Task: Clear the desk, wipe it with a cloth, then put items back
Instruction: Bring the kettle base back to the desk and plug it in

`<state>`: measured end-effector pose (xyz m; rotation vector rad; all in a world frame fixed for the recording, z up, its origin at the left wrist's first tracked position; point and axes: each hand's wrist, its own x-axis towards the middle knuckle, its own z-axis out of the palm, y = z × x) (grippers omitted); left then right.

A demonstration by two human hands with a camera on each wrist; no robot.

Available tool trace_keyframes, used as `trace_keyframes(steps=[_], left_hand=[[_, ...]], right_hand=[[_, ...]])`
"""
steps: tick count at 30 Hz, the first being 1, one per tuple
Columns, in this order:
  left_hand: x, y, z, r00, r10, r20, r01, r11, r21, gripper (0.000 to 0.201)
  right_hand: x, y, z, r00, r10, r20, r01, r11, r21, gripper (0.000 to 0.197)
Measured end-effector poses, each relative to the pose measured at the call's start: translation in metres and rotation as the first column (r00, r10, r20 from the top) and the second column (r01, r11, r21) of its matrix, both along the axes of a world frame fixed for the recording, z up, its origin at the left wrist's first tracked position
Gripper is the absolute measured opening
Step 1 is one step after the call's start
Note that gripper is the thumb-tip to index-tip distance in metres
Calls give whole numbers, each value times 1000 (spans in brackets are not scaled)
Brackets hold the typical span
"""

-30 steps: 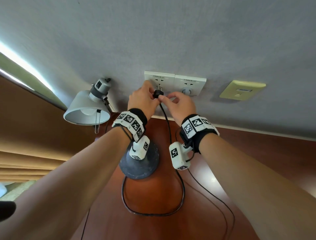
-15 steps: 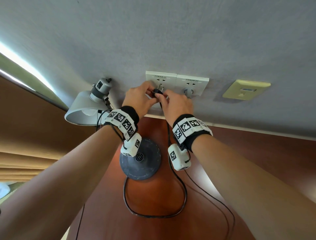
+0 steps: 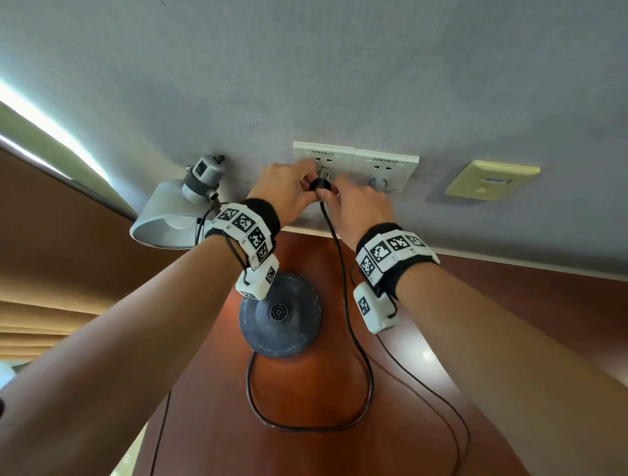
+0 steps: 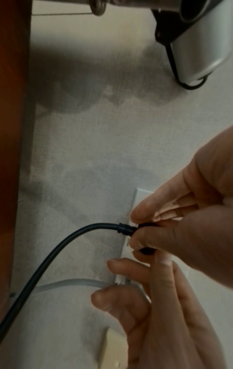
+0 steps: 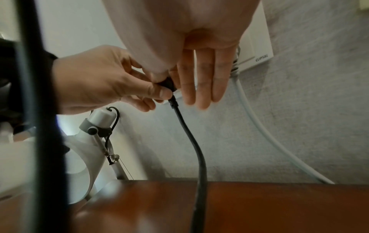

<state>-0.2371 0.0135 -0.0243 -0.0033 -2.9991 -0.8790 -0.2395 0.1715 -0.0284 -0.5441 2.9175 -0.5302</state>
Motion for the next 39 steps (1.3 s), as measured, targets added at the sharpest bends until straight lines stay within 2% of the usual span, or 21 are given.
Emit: trace_keyframes(steps=[5,8,11,15,21,26,33,39], left_hand=[[-1,-4,2,998,-55,-26,54,997,-47,28],[0,-8,-4,998,4,-59,-9,997,-77,35],[1,-12,-9,995,97,-21,-99,986,-133,54],[3,-10,-12,990,138,12,-132,966,-223,57],[1,-10,-14,995,97,10,-94,982,-166,55],[0,-11,-15,998,67,-3,-67,994,-83,45],[11,-14,-26,984,94,-149,-91,996,26,31],[6,-8,-20,996,71,-46,-72,997,-12,33]], right_hand=[[-1,-3,10,998,55,-31,-50,989,137,42],[-1,-6,13,996,78,-41,-69,981,184,42],[-1,-7,11,998,50,-32,-43,978,205,47],[-2,-6,11,997,33,-64,-15,966,257,53],[-3,-5,11,991,93,-92,-63,957,283,45],[-4,-4,9,990,117,-84,-96,970,222,44],[-6,-7,8,986,116,-124,-91,978,187,44],[-13,3,11,985,134,-104,-123,986,112,39]])
